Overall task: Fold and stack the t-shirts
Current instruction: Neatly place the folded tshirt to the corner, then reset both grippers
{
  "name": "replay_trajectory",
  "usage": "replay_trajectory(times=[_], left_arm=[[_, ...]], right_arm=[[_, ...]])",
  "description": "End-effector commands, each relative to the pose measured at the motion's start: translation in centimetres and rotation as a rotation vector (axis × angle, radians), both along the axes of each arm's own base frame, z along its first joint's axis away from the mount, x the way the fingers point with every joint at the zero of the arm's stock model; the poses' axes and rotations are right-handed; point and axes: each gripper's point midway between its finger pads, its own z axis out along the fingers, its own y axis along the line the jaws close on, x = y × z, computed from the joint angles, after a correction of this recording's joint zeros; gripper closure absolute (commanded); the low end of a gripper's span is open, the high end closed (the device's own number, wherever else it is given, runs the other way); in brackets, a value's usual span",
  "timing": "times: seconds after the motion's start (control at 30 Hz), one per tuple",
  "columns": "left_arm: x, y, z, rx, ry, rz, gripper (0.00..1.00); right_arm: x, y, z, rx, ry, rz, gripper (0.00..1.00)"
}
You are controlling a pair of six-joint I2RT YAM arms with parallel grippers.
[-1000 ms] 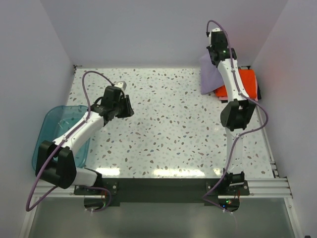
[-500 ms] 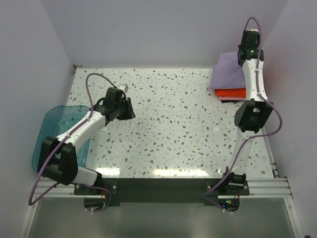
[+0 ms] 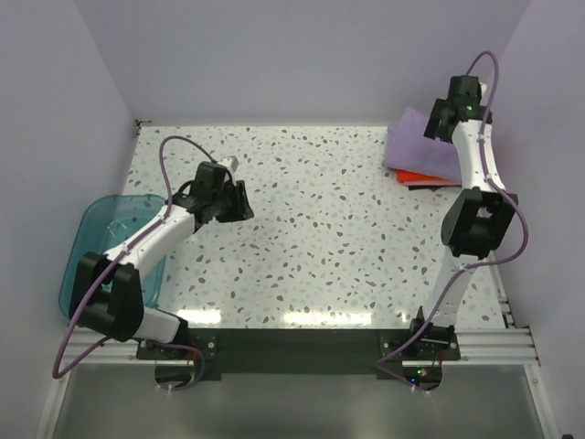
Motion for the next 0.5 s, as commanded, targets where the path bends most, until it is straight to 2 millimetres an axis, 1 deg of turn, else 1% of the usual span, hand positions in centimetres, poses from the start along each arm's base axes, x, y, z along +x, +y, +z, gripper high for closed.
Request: replay_trajectory(times=[0.0, 0.03, 0.07, 0.1, 0.13, 0.17, 0.2, 0.23, 0.27, 0.3, 0.33, 0.37, 0.4, 0.43, 0.47], left_arm=[[0.3, -0.2, 2.0, -0.035, -0.076, -0.021, 0.54], [0.2, -0.3, 2.1, -0.038, -0.077, -0.023, 0.53], [0.2, -0.3, 2.2, -0.042, -0.081, -0.02, 0.53], [0.1, -0.3, 2.5, -0.045, -0.088, -0.021, 0.53], [0.1, -0.3, 2.6, -0.048, -0.093, -0.018, 0.53], [0.0, -0.3, 2.7, -0.051, -0.096, -0.015, 0.53], [0.0, -0.2, 3.1, -0.051, -0.11, -0.007, 0.53], [-0.2, -0.2, 3.2, -0.051, -0.111, -0.006, 0.53], [-0.3, -0.2, 3.3, -0.056, -0.115, -0.001, 0.53], [-0.6, -0.2, 3.6, -0.06, -0.128, 0.0, 0.53], [-0.9, -0.1, 3.3, -0.059, -0.124, 0.004, 0.53], [-1.1, -0.1, 3.3, -0.064, -0.128, 0.015, 0.53], [-1.6, 0.0, 3.3, -0.062, -0.133, 0.014, 0.53], [-1.8, 0.0, 3.3, -0.063, -0.138, 0.019, 0.53], [-1.9, 0.1, 3.3, -0.059, -0.149, 0.033, 0.53]], right_arm=[[-0.4, 6.4, 8.2, 0.076, -0.26, 0.095, 0.01], [-0.8, 7.6, 8.6, 0.088, -0.274, 0.121, 0.01], [-1.5, 9.9, 7.1, 0.124, -0.254, 0.158, 0.01], [-2.1, 12.1, 9.5, 0.133, -0.329, 0.205, 0.01], [-2.8, 13.7, 9.9, 0.148, -0.349, 0.238, 0.01], [-4.0, 17.1, 7.7, 0.168, -0.308, 0.305, 0.01], [-4.4, 18.7, 8.1, 0.169, -0.341, 0.337, 0.01], [-6.1, 20.0, 9.7, 0.183, -0.389, 0.369, 0.01], [-7.7, 22.4, 6.9, 0.227, -0.342, 0.407, 0.01], [-8.4, 24.3, 7.2, 0.282, -0.38, 0.47, 0.01], [-10.1, 25.1, 8.3, 0.305, -0.424, 0.498, 0.01], [-12.2, 26.4, 5.2, 0.333, -0.371, 0.524, 0.01], [-13.1, 27.4, 4.9, 0.367, -0.39, 0.564, 0.01], [-14.9, 27.7, 5.8, 0.393, -0.427, 0.591, 0.01], [-16.6, 27.8, 2.6, 0.423, -0.368, 0.587, 0.01]])
